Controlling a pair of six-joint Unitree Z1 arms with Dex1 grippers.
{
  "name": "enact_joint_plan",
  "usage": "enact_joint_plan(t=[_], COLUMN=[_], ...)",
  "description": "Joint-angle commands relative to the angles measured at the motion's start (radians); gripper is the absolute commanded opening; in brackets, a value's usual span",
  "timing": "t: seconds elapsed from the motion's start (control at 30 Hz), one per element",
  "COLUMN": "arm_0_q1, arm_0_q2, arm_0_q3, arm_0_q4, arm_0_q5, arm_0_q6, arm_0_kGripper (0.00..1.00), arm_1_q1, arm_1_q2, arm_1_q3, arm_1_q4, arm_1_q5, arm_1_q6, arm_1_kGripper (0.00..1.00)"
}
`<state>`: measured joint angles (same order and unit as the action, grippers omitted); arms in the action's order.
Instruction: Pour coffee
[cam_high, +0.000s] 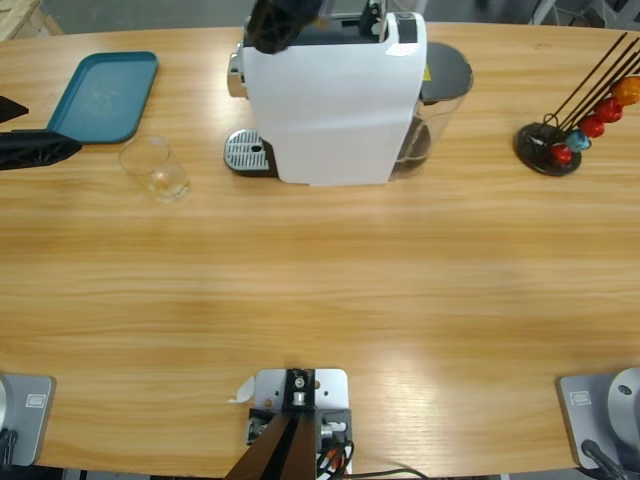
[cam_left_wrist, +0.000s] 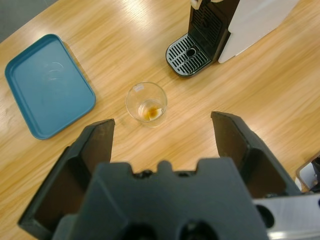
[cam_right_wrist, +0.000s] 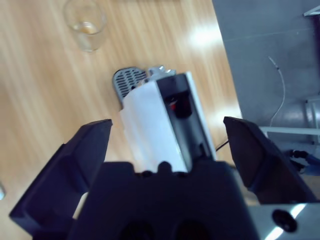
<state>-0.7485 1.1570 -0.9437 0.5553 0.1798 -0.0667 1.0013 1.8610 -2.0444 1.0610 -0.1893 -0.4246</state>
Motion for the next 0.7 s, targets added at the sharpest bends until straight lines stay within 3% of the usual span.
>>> enact_joint_plan(t=[0.03, 0.13, 0.23, 0.37, 0.4, 0.53, 0.7], arm_0_q1=[-0.006, -0.006, -0.006, -0.006, -0.006, -0.006, -0.006], arm_0_q2=[-0.031, -0.04, -0.049, -0.058, -0.057, -0.05, -0.045], arm_0_q3=[0.04, 0.041, 0.043, 0.046, 0.046, 0.045, 0.041], arm_0_q4=[-0.011, -0.011, -0.011, -0.011, -0.011, -0.016, -0.018], arm_0_q5=[-0.019, -0.019, -0.019, -0.019, -0.019, -0.019, -0.019], arm_0_q6=[0.007, 0.007, 0.007, 0.007, 0.007, 0.007, 0.007], arm_0_kGripper=[0.835, 0.835, 0.835, 0.837, 0.837, 0.839, 0.835], arm_1_q1=[0.013, 0.013, 0.012, -0.031, -0.039, -0.039, -0.062], arm_1_q2=[-0.146, -0.143, -0.143, -0.174, -0.172, -0.194, -0.194], arm_1_q3=[0.009, -0.05, -0.076, -0.066, -0.072, -0.045, 0.092], arm_1_q4=[0.144, 0.252, 0.32, 0.339, 0.338, 0.277, 0.022], arm_1_q5=[0.029, 0.062, 0.032, 0.214, 0.212, 0.038, -0.232], arm_1_q6=[0.065, 0.124, 0.149, 0.138, 0.145, 0.177, 0.195], arm_1_kGripper=[0.0, 0.0, 0.0, 0.0, 0.0, 0.0, 0.0])
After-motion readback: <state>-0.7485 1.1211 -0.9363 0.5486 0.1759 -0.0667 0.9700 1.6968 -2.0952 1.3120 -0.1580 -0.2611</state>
